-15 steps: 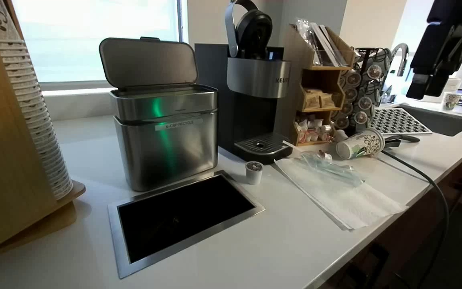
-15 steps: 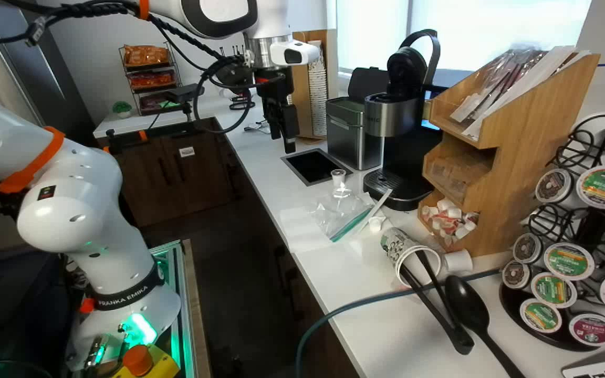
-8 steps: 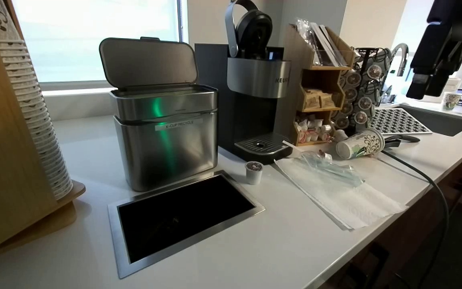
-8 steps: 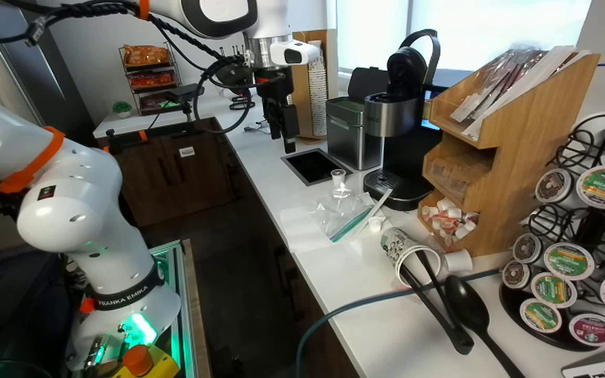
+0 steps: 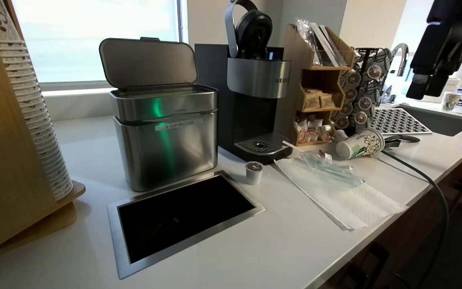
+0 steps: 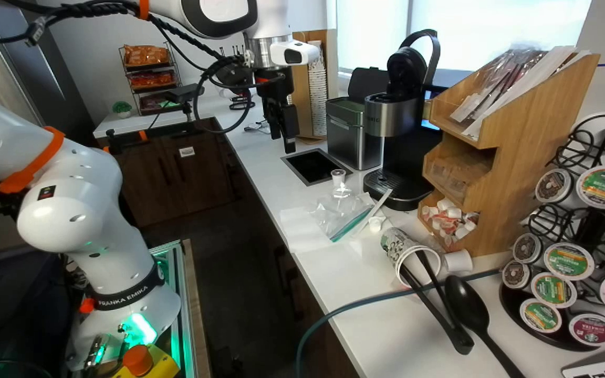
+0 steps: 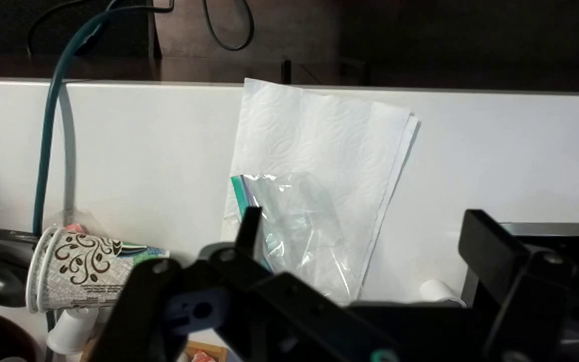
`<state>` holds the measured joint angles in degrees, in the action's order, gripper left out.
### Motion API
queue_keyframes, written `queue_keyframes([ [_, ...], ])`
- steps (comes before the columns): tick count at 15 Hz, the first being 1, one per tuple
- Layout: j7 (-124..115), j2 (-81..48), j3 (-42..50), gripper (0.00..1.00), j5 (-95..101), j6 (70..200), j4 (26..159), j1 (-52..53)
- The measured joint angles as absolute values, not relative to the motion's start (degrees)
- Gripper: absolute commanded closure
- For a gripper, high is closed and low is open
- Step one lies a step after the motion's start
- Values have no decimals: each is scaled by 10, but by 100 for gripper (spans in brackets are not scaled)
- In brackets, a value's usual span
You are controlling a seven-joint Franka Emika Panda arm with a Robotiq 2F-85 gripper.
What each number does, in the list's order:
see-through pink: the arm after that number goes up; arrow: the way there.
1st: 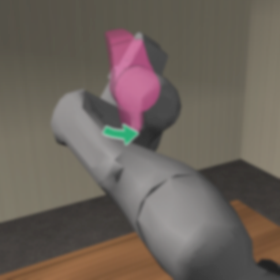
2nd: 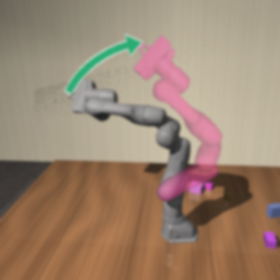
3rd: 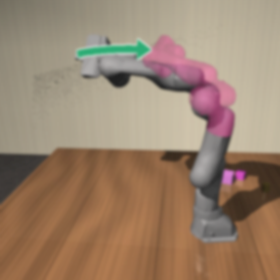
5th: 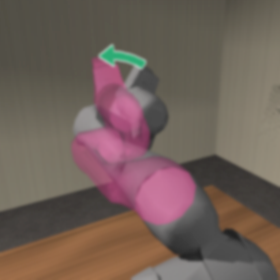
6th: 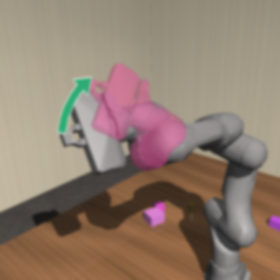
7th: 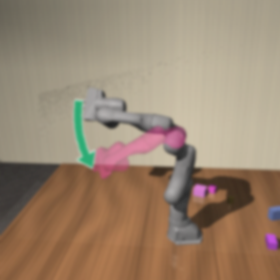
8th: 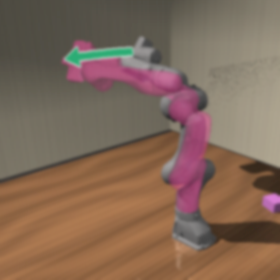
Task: Place the two coffee cups upright.
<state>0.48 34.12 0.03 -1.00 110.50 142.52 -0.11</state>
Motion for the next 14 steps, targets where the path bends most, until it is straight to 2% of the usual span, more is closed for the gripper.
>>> queue_keyframes([
  [8,7,342,9,0,-10,1110,1424,-5],
  [14,127,328,145,0,27,1155,1406,-84],
])
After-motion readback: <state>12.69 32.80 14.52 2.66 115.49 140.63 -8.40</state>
